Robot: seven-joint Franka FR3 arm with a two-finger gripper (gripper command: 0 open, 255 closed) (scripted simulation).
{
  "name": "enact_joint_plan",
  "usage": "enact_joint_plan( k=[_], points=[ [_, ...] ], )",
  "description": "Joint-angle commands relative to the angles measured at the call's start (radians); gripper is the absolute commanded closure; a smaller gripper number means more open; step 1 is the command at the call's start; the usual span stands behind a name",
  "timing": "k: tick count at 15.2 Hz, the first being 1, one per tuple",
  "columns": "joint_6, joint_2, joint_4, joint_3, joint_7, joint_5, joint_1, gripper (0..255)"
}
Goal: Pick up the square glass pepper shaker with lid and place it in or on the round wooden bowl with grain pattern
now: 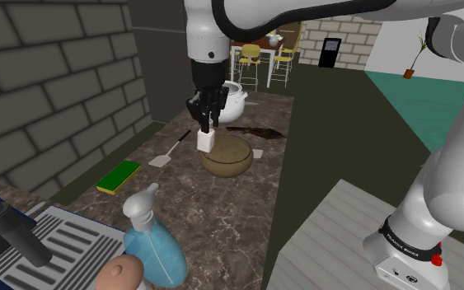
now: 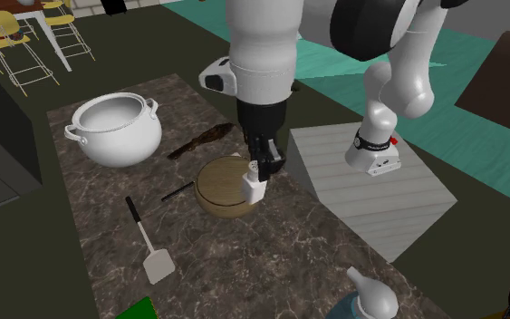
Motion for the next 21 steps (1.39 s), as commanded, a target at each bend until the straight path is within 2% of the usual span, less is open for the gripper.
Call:
enact_joint_plan(
  k=[1,10,21],
  points=[
    [-0.019,-0.01,0.011,-0.019,-0.05,0.007,-0.028,255],
    [-0.081,-0.026,0.06,-0.105,-0.249,0.023,-0.138,255],
    [0.07,-0.035,-0.099,-0.107,-0.251,0.026,-0.141,255]
  ],
)
